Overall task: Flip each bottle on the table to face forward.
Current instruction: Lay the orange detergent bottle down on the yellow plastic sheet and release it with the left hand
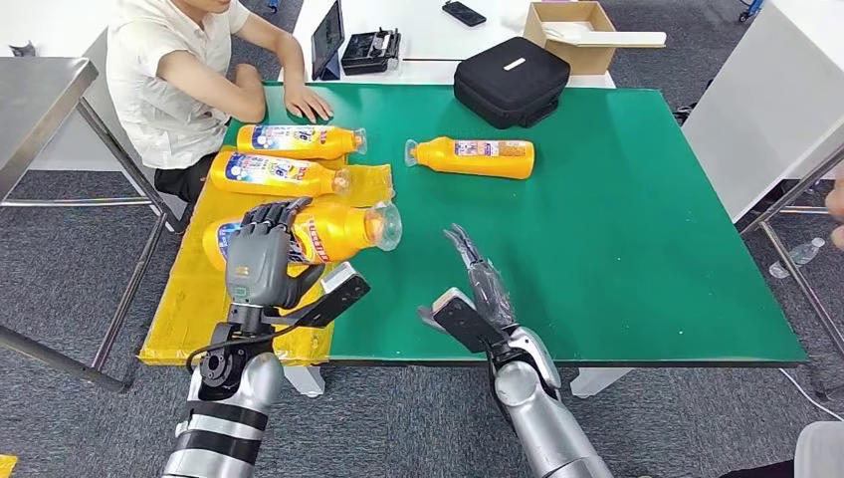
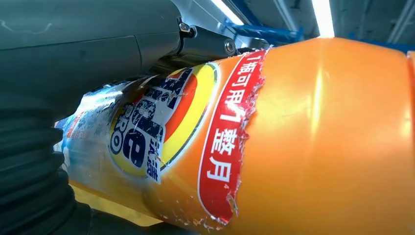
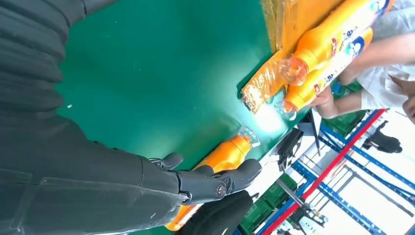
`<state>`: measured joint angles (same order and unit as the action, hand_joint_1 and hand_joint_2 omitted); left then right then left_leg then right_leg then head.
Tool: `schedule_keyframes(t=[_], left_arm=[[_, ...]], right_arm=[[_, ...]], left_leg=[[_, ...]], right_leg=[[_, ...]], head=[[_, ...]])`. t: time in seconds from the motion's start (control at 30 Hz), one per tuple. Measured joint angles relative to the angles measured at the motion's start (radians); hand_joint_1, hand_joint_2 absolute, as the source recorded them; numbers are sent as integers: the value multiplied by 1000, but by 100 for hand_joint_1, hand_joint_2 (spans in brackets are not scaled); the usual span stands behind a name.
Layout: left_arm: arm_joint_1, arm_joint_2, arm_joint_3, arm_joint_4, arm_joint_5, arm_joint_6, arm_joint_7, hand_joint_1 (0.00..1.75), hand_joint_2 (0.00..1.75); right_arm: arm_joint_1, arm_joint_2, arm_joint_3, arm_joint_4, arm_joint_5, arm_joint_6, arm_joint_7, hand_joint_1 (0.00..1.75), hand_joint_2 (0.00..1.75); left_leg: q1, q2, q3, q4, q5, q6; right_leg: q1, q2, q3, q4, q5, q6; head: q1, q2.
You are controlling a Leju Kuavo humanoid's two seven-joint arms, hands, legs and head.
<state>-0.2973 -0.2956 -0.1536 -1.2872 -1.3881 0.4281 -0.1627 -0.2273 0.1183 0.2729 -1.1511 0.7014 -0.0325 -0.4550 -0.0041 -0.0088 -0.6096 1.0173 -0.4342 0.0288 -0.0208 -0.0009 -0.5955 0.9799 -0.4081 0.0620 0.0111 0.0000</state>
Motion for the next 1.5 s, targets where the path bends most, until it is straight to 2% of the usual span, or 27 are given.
schedule_keyframes(t=[0.23,0.47,0.57,0.9,1.37,1.5], left_arm=[[-74,35,16,185,-148,1,90,175,175],[-139,70,14,360,-171,-38,153,175,175],[-166,82,12,440,-170,-45,157,171,175],[-219,96,13,609,-156,-67,124,136,175],[-250,100,13,678,-167,-67,124,134,175],[-253,100,13,683,-167,-67,124,19,175]], right_arm=[[-1,5,-25,7,-18,0,-25,0,175],[-12,5,-33,29,-24,0,-41,0,175],[-22,8,-34,41,-26,-1,-47,0,175],[-49,21,-34,90,-26,0,-58,0,175],[-60,29,-34,125,-27,1,-59,0,175],[-60,29,-34,128,-27,1,-60,0,175]], left_leg=[[0,0,0,0,0,0],[0,0,0,0,0,0],[0,0,0,0,0,0],[0,0,0,0,0,0],[0,0,0,0,0,0],[0,0,0,0,0,0]], right_leg=[[0,0,0,0,0,0],[0,0,0,0,0,0],[0,0,0,0,0,0],[0,0,0,0,0,0],[0,0,0,1,0,0],[0,0,0,1,0,0]], head=[[0,0],[0,0],[0,0],[0,0],[0,0],[0,0]])
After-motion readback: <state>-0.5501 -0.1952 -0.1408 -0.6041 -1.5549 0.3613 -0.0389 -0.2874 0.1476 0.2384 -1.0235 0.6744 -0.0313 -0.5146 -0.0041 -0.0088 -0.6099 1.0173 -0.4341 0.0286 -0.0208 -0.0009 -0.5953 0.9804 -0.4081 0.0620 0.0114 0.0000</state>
